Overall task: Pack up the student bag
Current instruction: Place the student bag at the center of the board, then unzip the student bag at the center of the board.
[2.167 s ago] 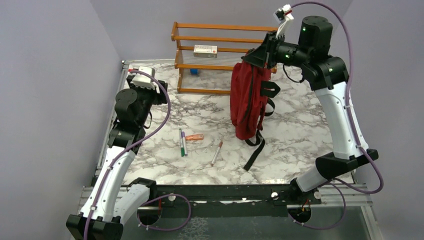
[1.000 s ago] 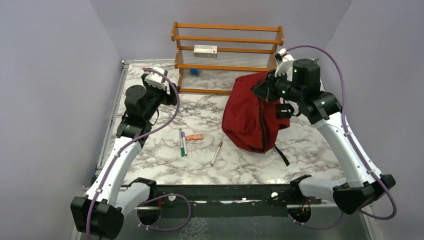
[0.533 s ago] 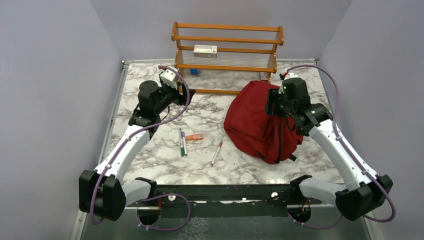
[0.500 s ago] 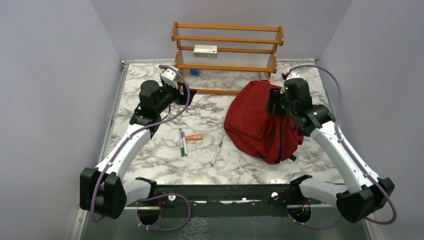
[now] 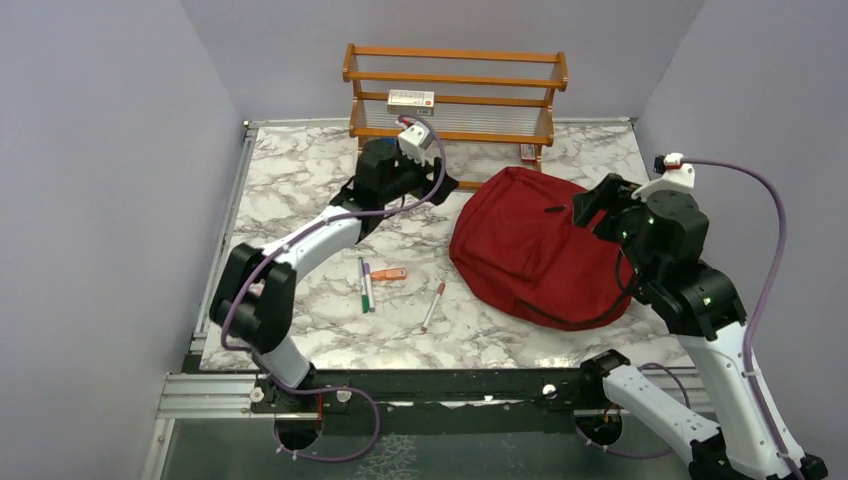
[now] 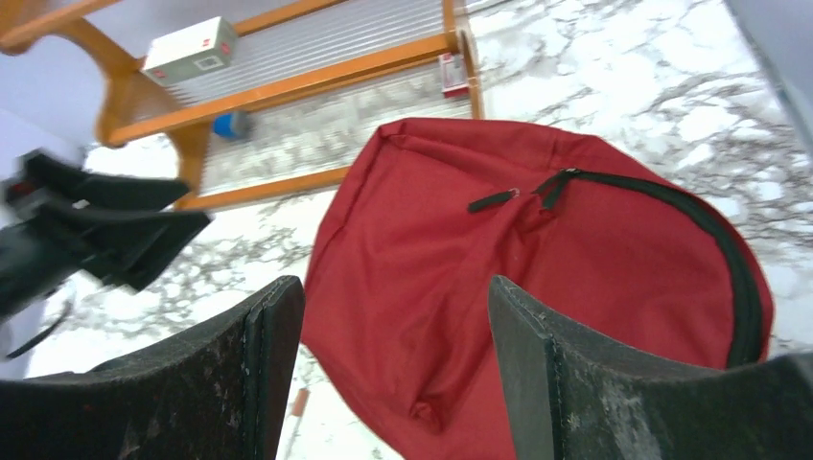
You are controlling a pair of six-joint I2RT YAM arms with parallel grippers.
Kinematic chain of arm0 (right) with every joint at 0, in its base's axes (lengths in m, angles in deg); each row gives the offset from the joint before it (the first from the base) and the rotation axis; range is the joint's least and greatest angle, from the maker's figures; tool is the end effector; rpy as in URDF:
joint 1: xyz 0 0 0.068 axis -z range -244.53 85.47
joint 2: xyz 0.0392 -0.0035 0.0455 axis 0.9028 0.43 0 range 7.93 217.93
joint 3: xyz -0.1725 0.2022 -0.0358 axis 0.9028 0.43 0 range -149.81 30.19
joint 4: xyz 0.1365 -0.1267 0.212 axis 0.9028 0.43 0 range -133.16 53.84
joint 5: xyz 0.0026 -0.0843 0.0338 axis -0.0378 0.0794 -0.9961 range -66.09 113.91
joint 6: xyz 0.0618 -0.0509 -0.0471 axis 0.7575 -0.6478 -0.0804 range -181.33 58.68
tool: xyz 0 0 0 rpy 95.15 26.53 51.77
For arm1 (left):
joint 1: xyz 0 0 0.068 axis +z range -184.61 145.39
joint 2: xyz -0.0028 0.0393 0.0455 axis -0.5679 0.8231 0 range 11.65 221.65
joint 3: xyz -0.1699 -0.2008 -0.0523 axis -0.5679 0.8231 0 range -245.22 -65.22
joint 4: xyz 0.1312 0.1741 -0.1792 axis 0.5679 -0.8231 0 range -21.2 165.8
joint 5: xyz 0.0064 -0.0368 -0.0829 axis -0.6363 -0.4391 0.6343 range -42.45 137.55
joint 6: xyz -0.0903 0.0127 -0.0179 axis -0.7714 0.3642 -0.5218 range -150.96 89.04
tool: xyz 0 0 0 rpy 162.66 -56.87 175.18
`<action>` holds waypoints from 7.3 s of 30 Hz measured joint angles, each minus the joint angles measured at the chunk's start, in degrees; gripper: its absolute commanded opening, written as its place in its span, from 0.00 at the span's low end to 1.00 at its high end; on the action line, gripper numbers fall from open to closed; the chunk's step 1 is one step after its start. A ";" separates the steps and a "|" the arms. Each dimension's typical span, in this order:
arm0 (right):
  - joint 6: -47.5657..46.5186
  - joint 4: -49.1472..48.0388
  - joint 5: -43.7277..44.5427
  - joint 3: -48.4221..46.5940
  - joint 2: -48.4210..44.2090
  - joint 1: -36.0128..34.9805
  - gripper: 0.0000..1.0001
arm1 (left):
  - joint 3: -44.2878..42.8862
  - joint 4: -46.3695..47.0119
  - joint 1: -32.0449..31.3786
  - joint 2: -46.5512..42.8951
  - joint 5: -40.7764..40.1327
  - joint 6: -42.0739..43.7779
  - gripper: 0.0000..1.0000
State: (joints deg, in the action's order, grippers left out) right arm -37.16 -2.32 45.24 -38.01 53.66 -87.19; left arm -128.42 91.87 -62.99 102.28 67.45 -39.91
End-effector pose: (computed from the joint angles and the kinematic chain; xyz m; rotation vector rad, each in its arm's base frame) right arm 0.2027 0.0517 0.4086 0.2767 1.8537 0.2116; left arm 0.3711 -0.2329 0.2729 0.5603 1.7351 -0.7733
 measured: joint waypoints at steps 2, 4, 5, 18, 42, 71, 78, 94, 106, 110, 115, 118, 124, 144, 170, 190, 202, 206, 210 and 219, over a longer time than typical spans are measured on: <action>1.70 -0.98 -1.09 0.74 -1.36 0.00 0.74 | -3.72 0.76 -0.94 4.72 0.02 -0.68 0.76; 3.56 -2.19 -2.47 3.21 -1.77 0.00 0.74 | -7.56 1.42 -1.75 9.49 0.11 -1.07 0.76; 4.55 -2.73 -3.06 5.14 -1.62 0.00 0.74 | -9.31 1.66 -2.16 11.58 0.17 -1.14 0.76; 13.94 -5.25 -4.35 23.76 6.58 0.00 0.77 | -28.87 -2.12 -5.33 30.95 0.81 1.73 0.77; 15.23 -16.90 -12.09 29.70 12.85 5.18 0.64 | -34.40 -10.36 -5.11 39.78 7.80 3.87 0.15; 2.23 -27.91 -27.43 16.68 38.88 13.03 0.63 | -6.40 -12.72 -4.70 16.79 0.52 -1.92 0.00; -3.41 -29.00 -28.15 12.98 38.10 13.03 0.66 | 0.31 -11.76 -5.20 11.74 -0.04 -5.20 0.20; -4.31 -28.59 -27.85 17.16 21.09 13.03 0.67 | -4.44 -15.54 -5.22 4.72 -10.99 -2.73 0.58; 1.66 -27.96 -26.77 18.67 22.86 13.03 0.65 | -21.44 -13.16 -5.77 13.84 -0.37 0.96 0.58; 1.81 -27.69 -26.82 18.99 22.86 13.03 0.65 | -26.16 -13.88 -6.16 21.90 6.14 3.32 0.58; 1.99 -27.67 -26.97 19.54 22.82 13.03 0.65 | -31.95 -17.16 -6.88 29.38 9.18 6.23 0.57; 2.03 -27.58 -26.99 20.02 22.82 13.03 0.65 | -34.58 -19.02 -7.02 31.80 9.97 7.80 0.56; 2.21 -27.56 -27.02 20.15 22.80 13.03 0.65 | -38.69 -20.44 -6.99 35.30 11.80 9.49 0.54; 2.21 -27.34 -26.99 20.17 21.20 13.03 0.66 | -47.41 -22.21 -8.74 44.70 13.51 9.97 0.40; 2.38 -26.80 -28.15 13.90 29.70 13.05 0.60 | -43.56 -22.23 -10.78 41.35 9.31 11.72 0.00; 4.09 -28.94 -28.79 13.00 33.79 13.66 0.63 | -41.70 -23.12 -10.93 38.23 4.28 13.60 0.00; 6.03 -31.06 -30.45 6.01 46.27 13.68 0.62 | -37.99 -22.49 -12.04 35.82 3.65 13.75 0.00; 6.45 -31.93 -30.93 3.80 48.02 13.84 0.60 | -37.97 -22.16 -12.20 35.80 3.58 13.84 0.00; 6.64 -32.44 -31.15 2.40 49.70 14.12 0.55 | -37.44 -21.75 -12.31 35.69 3.43 14.08 0.00; 6.47 -32.70 -33.46 -0.48 55.69 14.43 0.54 | -37.05 -21.51 -12.74 35.50 2.82 14.29 0.00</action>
State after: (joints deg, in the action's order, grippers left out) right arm -30.69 -35.02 11.77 -38.49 109.35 -72.76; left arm -165.47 70.37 -75.73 137.77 70.27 -25.61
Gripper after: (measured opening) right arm 0.539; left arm 0.005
